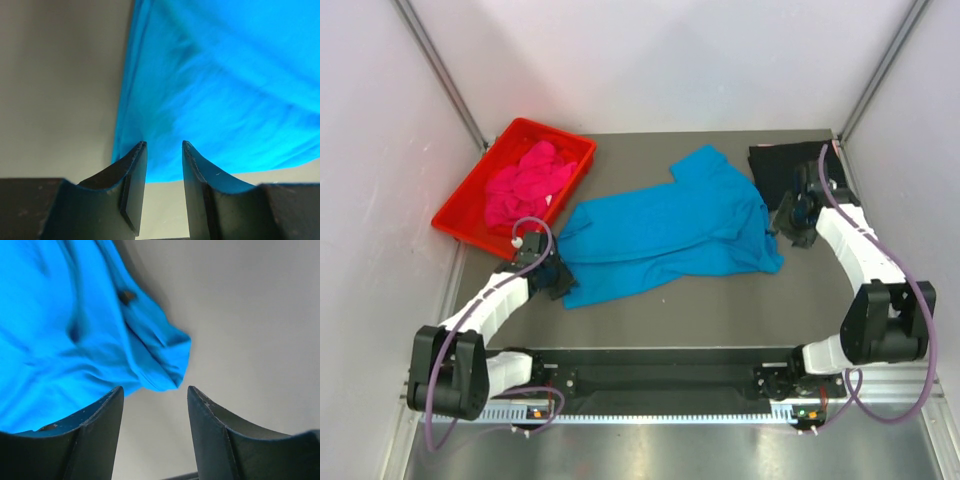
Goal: Fold and stack the t-shirts
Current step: Fold the tshirt
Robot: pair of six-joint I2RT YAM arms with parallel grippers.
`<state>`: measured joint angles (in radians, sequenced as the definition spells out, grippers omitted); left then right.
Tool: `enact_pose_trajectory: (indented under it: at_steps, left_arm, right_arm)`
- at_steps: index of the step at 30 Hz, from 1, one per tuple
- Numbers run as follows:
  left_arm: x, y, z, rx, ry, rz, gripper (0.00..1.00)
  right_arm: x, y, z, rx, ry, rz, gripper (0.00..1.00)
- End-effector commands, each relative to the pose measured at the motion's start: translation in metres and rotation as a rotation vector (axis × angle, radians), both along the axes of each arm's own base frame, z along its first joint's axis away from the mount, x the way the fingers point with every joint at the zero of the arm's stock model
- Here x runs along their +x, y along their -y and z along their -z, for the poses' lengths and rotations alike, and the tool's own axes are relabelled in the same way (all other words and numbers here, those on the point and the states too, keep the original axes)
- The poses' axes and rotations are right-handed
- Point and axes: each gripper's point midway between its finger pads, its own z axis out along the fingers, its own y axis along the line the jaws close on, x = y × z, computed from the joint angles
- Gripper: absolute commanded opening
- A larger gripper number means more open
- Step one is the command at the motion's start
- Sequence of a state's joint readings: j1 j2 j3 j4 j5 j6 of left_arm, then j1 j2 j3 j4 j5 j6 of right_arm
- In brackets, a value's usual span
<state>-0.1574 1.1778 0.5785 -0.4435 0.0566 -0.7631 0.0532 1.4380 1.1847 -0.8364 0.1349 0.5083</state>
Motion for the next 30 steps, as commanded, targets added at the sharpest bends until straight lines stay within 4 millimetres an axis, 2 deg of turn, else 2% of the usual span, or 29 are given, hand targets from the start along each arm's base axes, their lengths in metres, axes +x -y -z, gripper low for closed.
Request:
enact_pose_trajectory:
  at_steps: [1,2,5,6,7,13,19,22,23,24,26,27,29,30]
  left_arm:
    - [-0.007,0.005,0.006,-0.035,-0.001,-0.001,0.40]
    - [-0.011,0.003,0.010,-0.028,-0.013,-0.015,0.40]
    - [-0.015,0.001,0.011,-0.023,-0.011,-0.024,0.41]
    - [-0.017,0.000,0.011,-0.020,-0.012,-0.025,0.56]
    - [-0.016,-0.003,0.010,-0.008,-0.005,-0.031,0.59]
    - [-0.020,-0.008,0.018,0.017,-0.008,-0.048,0.58]
    - [-0.025,-0.010,0.033,0.029,-0.045,-0.044,0.56]
    - [-0.021,-0.011,0.035,0.044,-0.043,-0.030,0.50]
    - [-0.020,-0.011,0.035,0.047,-0.043,-0.024,0.45]
    - [-0.018,-0.016,0.036,0.075,-0.043,-0.034,0.40]
    - [-0.015,-0.015,0.034,0.080,-0.038,-0.018,0.18]
    - [-0.016,-0.017,0.034,0.089,-0.046,-0.016,0.01]
    - [-0.012,-0.019,0.028,0.105,-0.038,-0.021,0.00]
    - [-0.014,-0.023,0.024,0.123,-0.046,-0.025,0.00]
  right_arm:
    - [-0.003,-0.017,0.023,0.098,0.006,-0.018,0.54]
    - [-0.008,-0.023,0.034,0.128,-0.006,-0.034,0.54]
    - [-0.021,-0.024,0.052,0.138,-0.035,-0.013,0.53]
    - [-0.019,-0.024,0.054,0.141,-0.022,-0.010,0.53]
    - [-0.026,-0.024,0.060,0.146,-0.027,0.001,0.53]
    - [-0.027,-0.025,0.084,0.162,-0.009,0.030,0.53]
    - [-0.017,-0.011,0.090,0.100,0.042,0.060,0.54]
    - [-0.011,-0.002,0.087,0.051,0.059,0.073,0.52]
    - [-0.010,0.001,0.087,0.037,0.063,0.077,0.51]
    - [-0.009,0.002,0.087,0.027,0.063,0.075,0.45]
    - [-0.010,0.007,0.088,-0.003,0.048,0.067,0.34]
    - [-0.015,0.010,0.090,-0.019,0.023,0.069,0.17]
    - [-0.021,0.021,0.082,-0.083,-0.010,0.081,0.02]
    - [-0.033,0.025,0.081,-0.106,-0.060,0.081,0.00]
